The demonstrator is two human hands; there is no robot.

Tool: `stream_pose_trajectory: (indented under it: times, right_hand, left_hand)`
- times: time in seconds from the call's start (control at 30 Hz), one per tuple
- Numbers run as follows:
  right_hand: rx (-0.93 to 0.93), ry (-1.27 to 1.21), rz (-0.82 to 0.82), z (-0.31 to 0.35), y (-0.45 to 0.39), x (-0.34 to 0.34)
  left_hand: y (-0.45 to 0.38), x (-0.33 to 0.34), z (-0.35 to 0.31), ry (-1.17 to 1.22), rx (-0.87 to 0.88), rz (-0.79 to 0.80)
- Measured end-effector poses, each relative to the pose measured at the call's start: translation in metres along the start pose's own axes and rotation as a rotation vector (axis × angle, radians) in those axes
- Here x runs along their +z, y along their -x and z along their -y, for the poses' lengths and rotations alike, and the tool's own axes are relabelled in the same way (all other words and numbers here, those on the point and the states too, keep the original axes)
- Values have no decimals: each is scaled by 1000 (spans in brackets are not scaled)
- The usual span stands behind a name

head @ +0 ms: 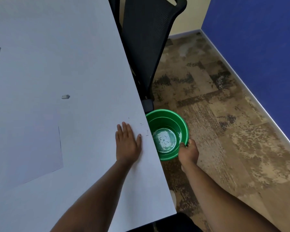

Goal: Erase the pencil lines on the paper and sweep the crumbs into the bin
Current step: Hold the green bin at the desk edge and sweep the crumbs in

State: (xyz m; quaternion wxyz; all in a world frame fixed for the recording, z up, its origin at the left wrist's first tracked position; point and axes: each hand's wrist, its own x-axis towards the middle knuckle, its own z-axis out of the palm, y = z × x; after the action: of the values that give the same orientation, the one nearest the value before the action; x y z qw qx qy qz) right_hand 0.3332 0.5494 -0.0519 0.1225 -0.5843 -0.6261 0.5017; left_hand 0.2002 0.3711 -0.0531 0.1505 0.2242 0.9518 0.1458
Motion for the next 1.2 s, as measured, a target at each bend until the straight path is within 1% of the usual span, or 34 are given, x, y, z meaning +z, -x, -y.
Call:
stream_pose_trajectory:
  times: [0.1, 0.17, 0.27, 0.3, 0.33, 0.4, 0.5, 0.57, 0.73, 0.83, 0.9, 0.93, 1.0, 1.1, 1.17, 1.2]
  right_hand:
    - [8, -7, 10, -4, 2, 1]
    - [10, -12, 28, -4, 4, 2]
    - [-3, 2, 33, -3, 4, 1]
    - [-4, 10, 26, -2, 3, 1]
    - [-7, 17, 21, -1, 2, 0]
    - [-17, 41, 19, 2, 1, -2]
    - [-12, 48, 31, 5, -1, -3]
    - [-16, 44, 33, 4, -2, -3]
    - [-26, 25, 44, -3, -6, 0]
    - [-25, 4, 49, -5, -10, 3]
    - [-15, -8, 51, -4, -10, 4]
    - [-11, -8, 50, -4, -10, 4]
    - [-11, -9, 54, -4, -10, 6]
    - [4, -23, 62, -4, -10, 9]
    - [8, -24, 47, -3, -9, 10]
    - [5, -18, 29, -2, -9, 10]
  left_hand:
    - [13, 13, -20, -49, 57, 22]
    - [23, 24, -42, -36, 164, 40]
    - [34, 37, -80, 26, 395, 117]
    - [38, 39, -90, 36, 444, 116]
    - [40, 41, -97, 54, 455, 97]
    - [38, 38, -98, 123, 383, 62]
    - [20, 21, -75, 179, 282, -16]
    - [0, 8, -49, 142, 213, -66]
    - [-46, -10, 5, 44, -36, -152]
    - [-59, -13, 18, 12, -87, -142]
    - [-59, -7, 15, -45, -79, -103]
    - [-56, -3, 9, -58, -45, -84]
    - [-41, 8, -11, -54, 81, -63]
    - [-10, 24, -49, 21, 267, -1]
    - [7, 32, -70, 66, 384, 58]
    - [14, 35, -76, 81, 434, 62]
